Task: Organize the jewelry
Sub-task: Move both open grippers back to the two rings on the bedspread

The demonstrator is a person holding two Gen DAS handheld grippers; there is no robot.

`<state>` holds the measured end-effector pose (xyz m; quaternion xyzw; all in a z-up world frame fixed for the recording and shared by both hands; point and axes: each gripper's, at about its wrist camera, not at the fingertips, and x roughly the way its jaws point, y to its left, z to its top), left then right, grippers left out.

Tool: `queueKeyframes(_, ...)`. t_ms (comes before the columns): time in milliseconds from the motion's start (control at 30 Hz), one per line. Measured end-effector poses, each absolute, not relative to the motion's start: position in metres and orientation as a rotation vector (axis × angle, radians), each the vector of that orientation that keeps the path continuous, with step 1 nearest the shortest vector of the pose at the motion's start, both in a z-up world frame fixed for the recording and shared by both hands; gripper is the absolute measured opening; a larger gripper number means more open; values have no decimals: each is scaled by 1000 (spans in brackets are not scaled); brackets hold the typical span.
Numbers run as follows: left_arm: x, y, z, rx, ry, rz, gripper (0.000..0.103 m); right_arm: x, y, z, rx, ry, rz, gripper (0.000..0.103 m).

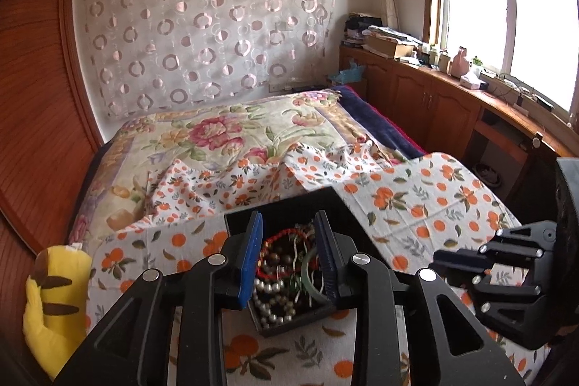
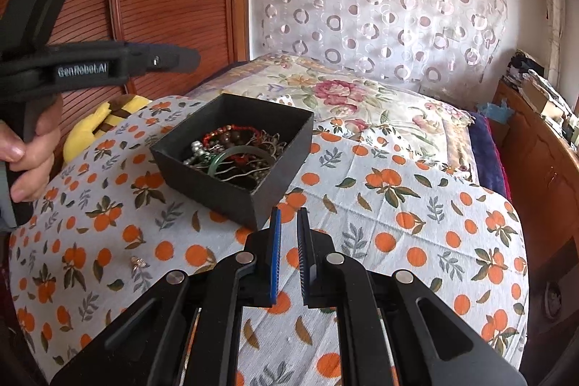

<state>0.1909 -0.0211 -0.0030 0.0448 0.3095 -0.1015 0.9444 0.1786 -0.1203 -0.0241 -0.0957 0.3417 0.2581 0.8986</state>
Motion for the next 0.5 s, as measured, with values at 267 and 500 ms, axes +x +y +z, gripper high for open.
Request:
queueKeyframes(267, 156, -13, -26, 95, 656, -222, 41, 151, -121, -29, -197, 712, 568, 11)
queueKeyframes(500, 126, -11, -48, 97, 690, -251, 56, 128, -118, -43, -217, 745, 594, 25)
